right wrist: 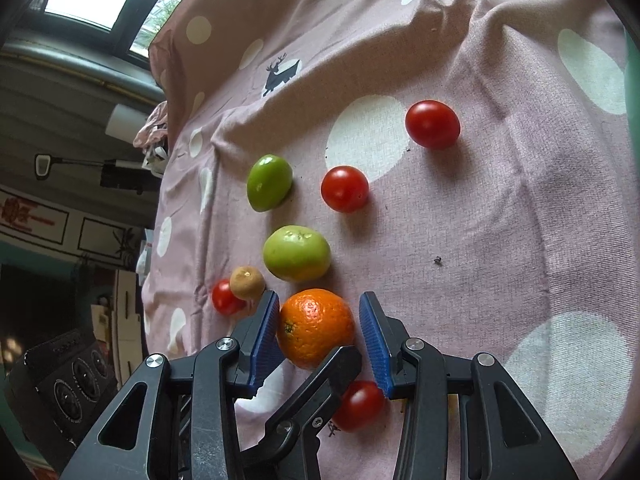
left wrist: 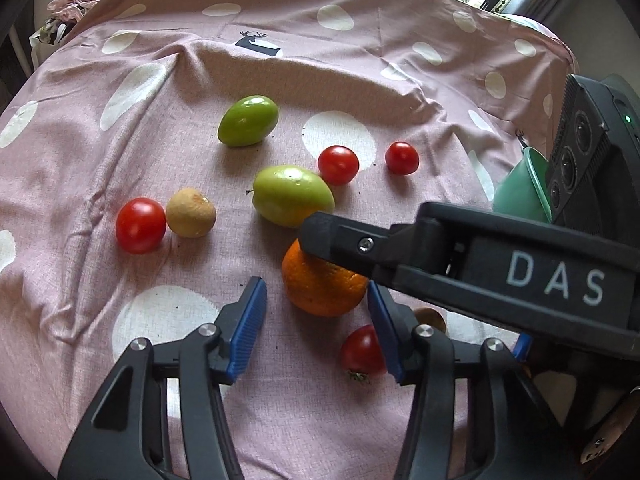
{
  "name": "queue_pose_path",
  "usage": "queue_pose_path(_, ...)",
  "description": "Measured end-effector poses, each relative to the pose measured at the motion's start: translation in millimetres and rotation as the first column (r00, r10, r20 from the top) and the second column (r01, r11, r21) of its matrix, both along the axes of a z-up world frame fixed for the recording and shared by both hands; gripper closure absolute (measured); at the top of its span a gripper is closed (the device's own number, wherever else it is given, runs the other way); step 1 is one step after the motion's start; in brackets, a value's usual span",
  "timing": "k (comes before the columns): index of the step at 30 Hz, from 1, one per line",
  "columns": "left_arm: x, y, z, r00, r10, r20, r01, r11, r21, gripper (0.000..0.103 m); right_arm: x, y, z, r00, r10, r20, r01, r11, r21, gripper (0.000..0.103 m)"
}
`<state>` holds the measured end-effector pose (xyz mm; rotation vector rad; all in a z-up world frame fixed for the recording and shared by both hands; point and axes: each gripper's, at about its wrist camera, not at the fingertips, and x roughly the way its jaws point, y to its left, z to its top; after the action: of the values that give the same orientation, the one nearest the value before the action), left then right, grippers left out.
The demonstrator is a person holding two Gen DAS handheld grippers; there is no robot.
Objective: Organize fruits
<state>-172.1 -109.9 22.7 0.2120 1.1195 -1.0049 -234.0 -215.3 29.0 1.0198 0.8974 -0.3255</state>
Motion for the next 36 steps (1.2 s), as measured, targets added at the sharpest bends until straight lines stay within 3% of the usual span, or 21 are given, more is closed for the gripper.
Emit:
queue_pose_path(2,-1,-1,0,1.0,-0.012,-0.005,0.012,1.0,-0.005,0.062,1,1,-2,1.0,0.013,0.01,-0.014,1.0,0.015,0.059)
queue_pose_path(9,-2,5,9,1.0,-0.009,-0.007,0.008,0.998,-0.055,0.062,0,8,10,1.0,0.02,0.017,-0.019,0.998,-0.057,0.061)
queue_pose_path(22,-16,20,53,0.997,-0.003,0.076,0.016,0.984,-0.178,0.062,-16,25,60,0.992,0.042,0.121,-0.016,0.977,-0.211,0.06)
queue_pose_path(36,-40,15,88,0.984,-0.035,0.175,0.076,0.97,-0.233,0.062,-38,30,98,0.976,0.041,0.215,0.027,0.952,-0.304,0.061)
